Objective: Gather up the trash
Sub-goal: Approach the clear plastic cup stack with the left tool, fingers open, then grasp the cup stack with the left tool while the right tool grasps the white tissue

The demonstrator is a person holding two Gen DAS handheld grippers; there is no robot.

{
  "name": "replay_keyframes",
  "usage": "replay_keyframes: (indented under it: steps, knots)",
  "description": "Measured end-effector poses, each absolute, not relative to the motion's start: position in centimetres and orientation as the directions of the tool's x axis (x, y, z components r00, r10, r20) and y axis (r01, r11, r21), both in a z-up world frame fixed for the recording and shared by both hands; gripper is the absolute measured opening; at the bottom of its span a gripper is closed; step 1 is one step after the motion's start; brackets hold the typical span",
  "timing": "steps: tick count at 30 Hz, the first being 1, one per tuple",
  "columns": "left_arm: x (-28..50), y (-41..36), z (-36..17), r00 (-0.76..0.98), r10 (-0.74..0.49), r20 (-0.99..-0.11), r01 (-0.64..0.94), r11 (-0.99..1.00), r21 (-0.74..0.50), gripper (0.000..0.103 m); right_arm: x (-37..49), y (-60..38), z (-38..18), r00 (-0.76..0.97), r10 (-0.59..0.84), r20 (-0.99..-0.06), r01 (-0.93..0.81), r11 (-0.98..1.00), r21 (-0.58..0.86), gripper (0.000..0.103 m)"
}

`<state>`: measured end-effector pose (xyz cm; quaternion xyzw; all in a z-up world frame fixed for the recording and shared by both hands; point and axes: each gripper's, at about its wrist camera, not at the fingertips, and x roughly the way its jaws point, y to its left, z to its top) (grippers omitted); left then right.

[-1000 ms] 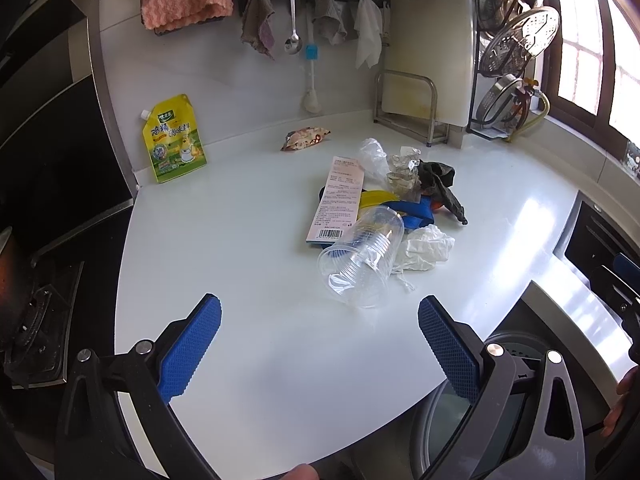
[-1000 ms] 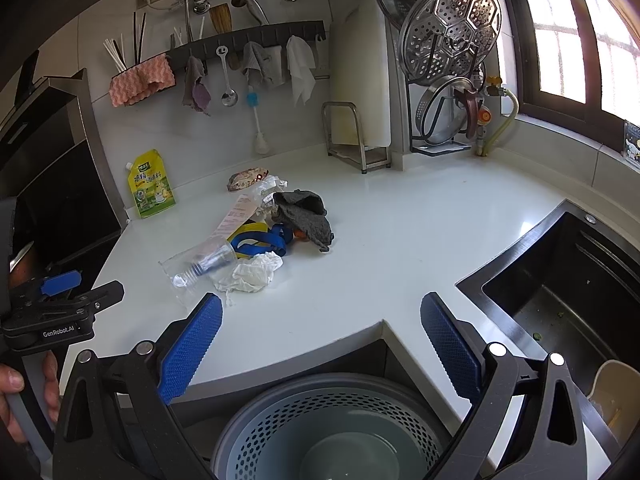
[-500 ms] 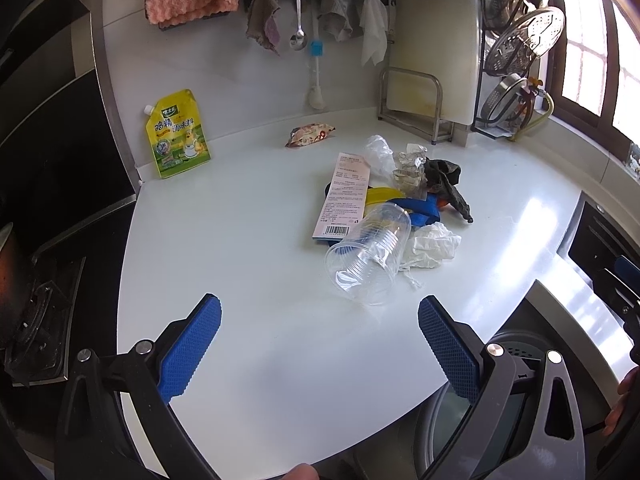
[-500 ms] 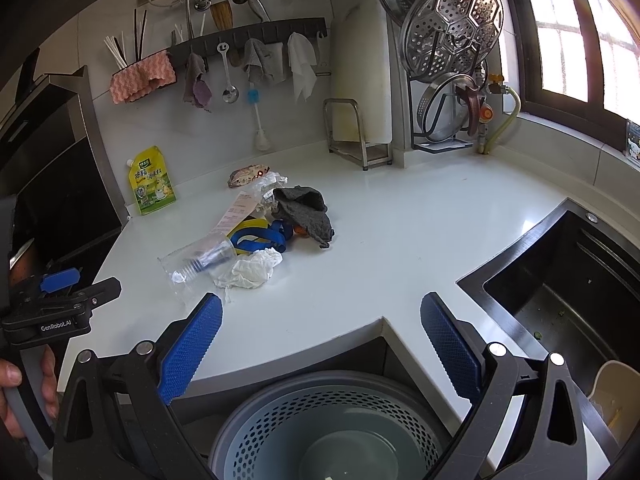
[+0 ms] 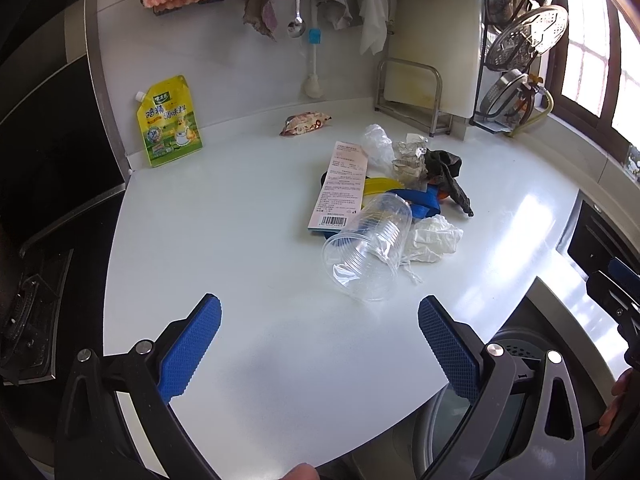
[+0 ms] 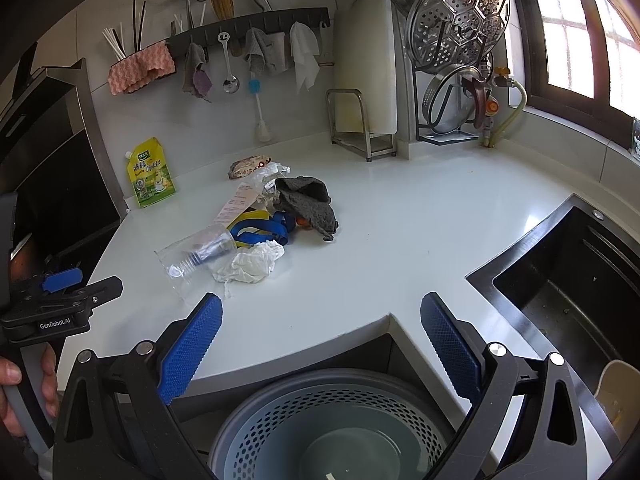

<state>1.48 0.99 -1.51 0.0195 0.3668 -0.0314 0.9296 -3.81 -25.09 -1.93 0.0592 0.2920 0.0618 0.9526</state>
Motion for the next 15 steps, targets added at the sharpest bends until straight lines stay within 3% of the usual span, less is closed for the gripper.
replay_keyframes:
  steps: [8,15]
  knots:
    - [3.1,-1.1,-2.4,0.711,-0.142,-0.689,0.145,0.988,-0.053,0.097,-3.3,-25.6,-2.4,0.816,0.145,-0.559,-0.074,0.986,0.147,0.095]
    - [5.3,-2.8,-4.0,0.695,-0.128,-0.708,0.148,0.988,-0.034,0.097,-2.1,-25.9,-3.2,0.805,0.154,-0.573,-0.083,0.985,0.148,0.095]
